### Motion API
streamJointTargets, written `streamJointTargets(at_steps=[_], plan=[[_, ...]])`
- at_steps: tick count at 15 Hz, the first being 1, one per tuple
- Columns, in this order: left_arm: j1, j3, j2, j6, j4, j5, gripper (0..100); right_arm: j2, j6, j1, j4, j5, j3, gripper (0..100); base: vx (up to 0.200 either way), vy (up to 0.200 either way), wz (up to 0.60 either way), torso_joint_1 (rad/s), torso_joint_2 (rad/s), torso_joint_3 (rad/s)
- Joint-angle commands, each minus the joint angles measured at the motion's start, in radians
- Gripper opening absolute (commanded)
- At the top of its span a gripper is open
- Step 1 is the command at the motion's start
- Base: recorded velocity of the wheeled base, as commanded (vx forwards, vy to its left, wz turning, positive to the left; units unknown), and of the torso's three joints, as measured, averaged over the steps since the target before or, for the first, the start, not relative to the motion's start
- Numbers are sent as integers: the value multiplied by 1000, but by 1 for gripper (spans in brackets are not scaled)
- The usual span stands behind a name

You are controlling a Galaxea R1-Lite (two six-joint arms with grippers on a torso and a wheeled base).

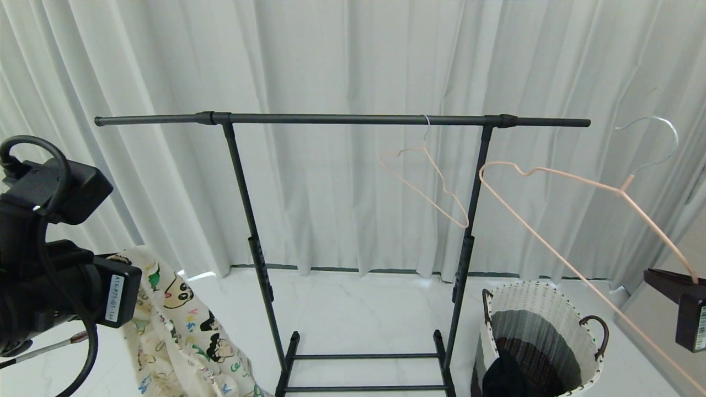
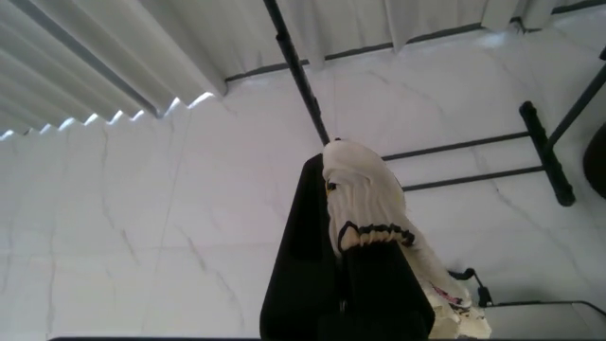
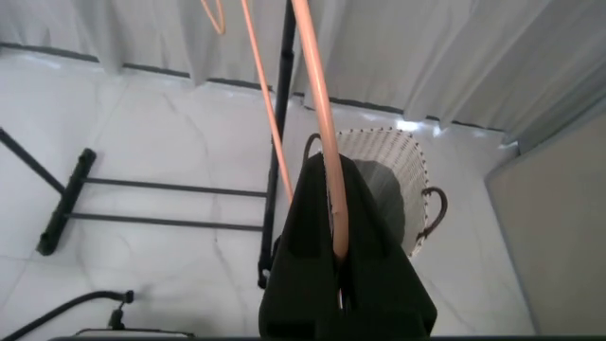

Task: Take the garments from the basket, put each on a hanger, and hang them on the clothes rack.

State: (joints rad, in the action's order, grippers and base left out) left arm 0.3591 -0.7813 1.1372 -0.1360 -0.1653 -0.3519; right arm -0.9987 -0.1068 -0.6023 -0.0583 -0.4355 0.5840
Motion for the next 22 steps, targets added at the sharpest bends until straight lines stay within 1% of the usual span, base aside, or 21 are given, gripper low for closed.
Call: streamJointTargets(at_steps=[1, 2, 3, 5, 6, 7, 8, 9, 10, 11, 13, 14, 16, 17, 20, 22], plan=[[0, 19, -4, 3, 1, 2, 0, -1, 2, -14, -2, 40, 0, 0, 0, 0, 0, 0, 0, 0], [3, 19, -2, 4, 3, 5, 0, -1, 10, -27, 0, 58, -3, 0, 0, 0, 0, 0, 0, 0], [3, 17, 4, 4, 12, 18, 0, -1, 13, -45, 3, 61, -7, 0, 0, 0, 0, 0, 0, 0], [3, 16, 22, 3, 61, 87, 0, -3, 13, -97, 9, 61, -21, 0, 0, 0, 0, 0, 0, 0], [3, 4, 53, 19, 75, 106, 0, -6, 13, -145, 9, 61, -43, 0, 0, 0, 0, 0, 0, 0], [12, -10, 95, 68, 76, 105, 0, -8, 13, -175, 9, 61, -59, 0, 0, 0, 0, 0, 0, 0], [55, -39, 157, 162, 76, 102, 0, -11, 13, -206, 8, 61, -84, 0, 0, 0, 0, 0, 0, 0], [98, -75, 208, 249, 76, 82, 0, -12, 13, -229, 8, 63, -99, 0, 0, 0, 0, 0, 0, 0], [136, -98, 248, 297, 76, 54, 0, -14, 13, -249, 8, 63, -110, 0, 0, 0, 0, 0, 0, 0], [152, -108, 276, 305, 76, 31, 0, -18, 13, -269, 8, 64, -119, 0, 0, 0, 0, 0, 0, 0], [170, -108, 302, 306, 87, 33, 0, -47, 6, -306, 6, 90, -127, 0, 0, 0, 0, 0, 0, 0], [172, -107, 314, 306, 110, 34, 0, -67, 4, -313, 2, 120, -127, 0, 0, 0, 0, 0, 0, 0], [178, -108, 343, 300, 170, 53, 0, -92, 7, -317, -3, 218, -124, 0, 0, 0, 0, 0, 0, 0], [187, -108, 351, 299, 178, 64, 0, -98, 7, -324, -6, 256, -124, 0, 0, 0, 0, 0, 0, 0], [219, -105, 357, 294, 178, 70, 0, -123, 7, -341, -29, 290, -121, 0, 0, 0, 0, 0, 0, 0], [228, -110, 388, 276, 194, 64, 0, -153, 7, -350, -98, 325, -118, 0, 0, 0, 0, 0, 0, 0]])
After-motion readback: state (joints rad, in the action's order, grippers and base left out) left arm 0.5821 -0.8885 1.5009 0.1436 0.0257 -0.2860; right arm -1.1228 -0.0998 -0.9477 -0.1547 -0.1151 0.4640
